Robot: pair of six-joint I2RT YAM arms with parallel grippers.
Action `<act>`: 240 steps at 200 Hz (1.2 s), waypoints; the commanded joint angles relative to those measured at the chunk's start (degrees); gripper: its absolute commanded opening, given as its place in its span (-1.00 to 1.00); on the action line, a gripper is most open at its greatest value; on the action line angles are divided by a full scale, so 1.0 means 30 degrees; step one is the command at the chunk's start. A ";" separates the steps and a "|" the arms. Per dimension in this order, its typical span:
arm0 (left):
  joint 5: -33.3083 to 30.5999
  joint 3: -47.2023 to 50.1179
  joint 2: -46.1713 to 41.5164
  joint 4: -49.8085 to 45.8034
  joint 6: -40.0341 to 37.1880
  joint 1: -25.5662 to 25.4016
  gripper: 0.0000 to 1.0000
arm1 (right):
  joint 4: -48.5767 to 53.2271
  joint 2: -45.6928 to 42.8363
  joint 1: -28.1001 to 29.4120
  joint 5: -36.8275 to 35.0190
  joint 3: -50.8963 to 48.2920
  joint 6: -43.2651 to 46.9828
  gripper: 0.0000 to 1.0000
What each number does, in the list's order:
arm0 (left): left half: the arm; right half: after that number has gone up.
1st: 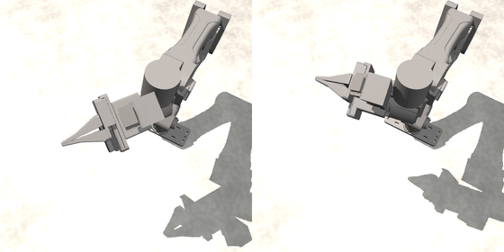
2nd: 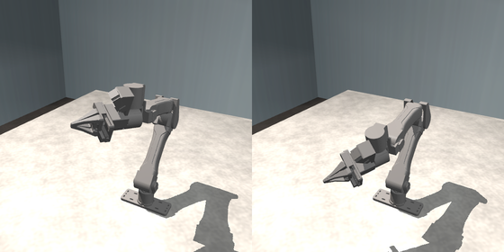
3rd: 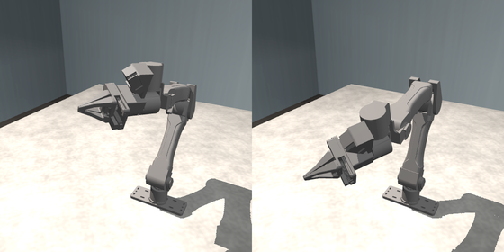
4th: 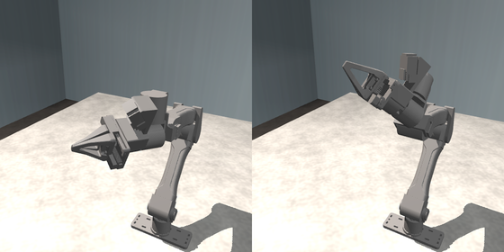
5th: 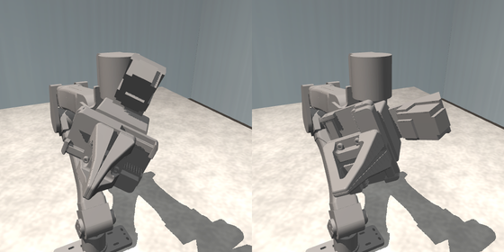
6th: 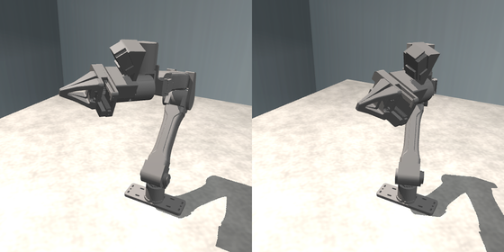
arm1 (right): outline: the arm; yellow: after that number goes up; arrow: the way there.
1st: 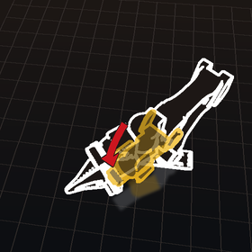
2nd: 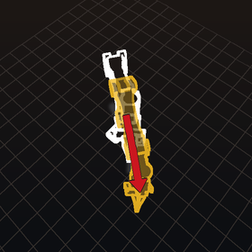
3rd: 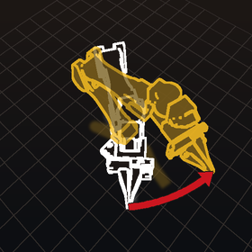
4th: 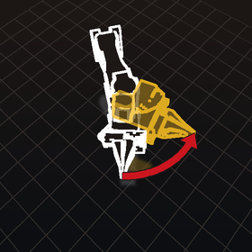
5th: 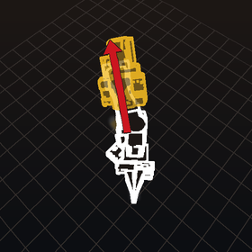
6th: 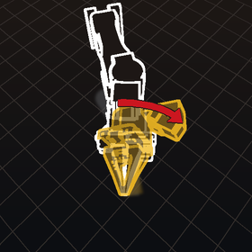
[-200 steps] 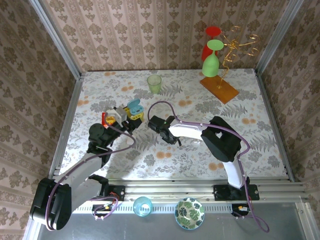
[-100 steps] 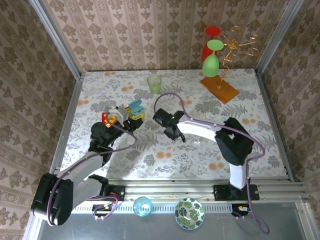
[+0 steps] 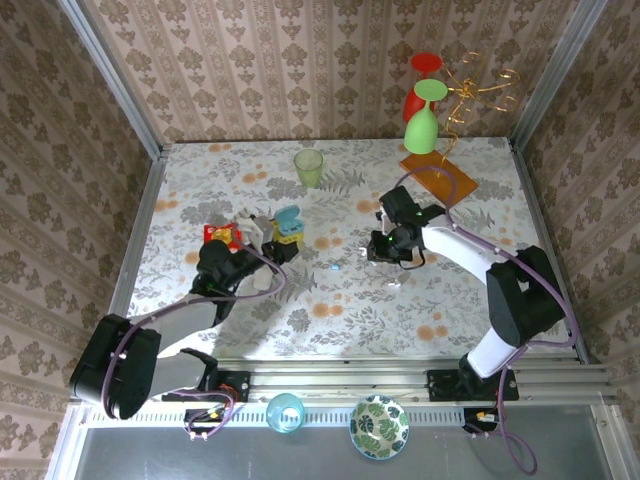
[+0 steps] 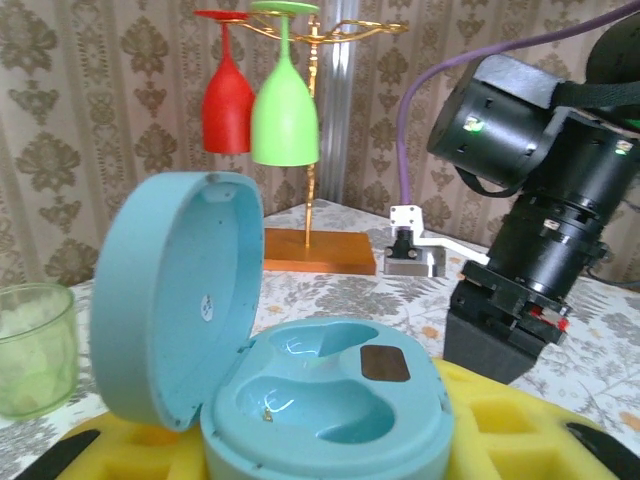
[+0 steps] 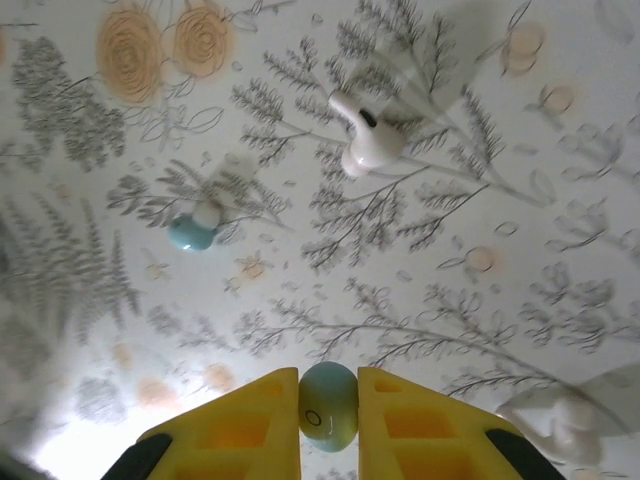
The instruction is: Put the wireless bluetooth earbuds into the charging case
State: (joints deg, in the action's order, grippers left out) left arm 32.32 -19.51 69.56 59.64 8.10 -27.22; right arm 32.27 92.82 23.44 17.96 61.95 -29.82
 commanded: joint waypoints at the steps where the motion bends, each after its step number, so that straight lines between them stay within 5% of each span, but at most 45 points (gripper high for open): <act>1: 0.0357 -0.0696 0.0323 0.1002 -0.0497 -0.0442 -0.64 | -0.2313 -0.0957 -0.0724 0.4503 -0.0859 -0.1975 -0.69; 88: 0.1679 -0.1042 0.1509 0.1333 -0.0154 -0.0857 -0.65 | -0.3483 -0.3722 -0.1352 0.7843 -0.1674 -0.0112 -0.63; 154: 0.5019 -0.1451 0.1921 0.1556 0.0273 -0.1062 -0.67 | -0.4753 -0.6620 0.1122 0.8210 0.0186 0.2925 -0.67; 240: 0.6643 -0.1759 0.2176 0.2760 0.1256 -0.1517 -0.68 | -0.5806 -0.5751 0.2967 0.8288 0.1494 0.3774 -0.67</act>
State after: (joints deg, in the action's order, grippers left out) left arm 49.67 -23.11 75.50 64.25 9.78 -31.44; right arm 16.45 74.50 31.79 41.41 64.79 -20.03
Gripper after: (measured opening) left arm 0.384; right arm 0.169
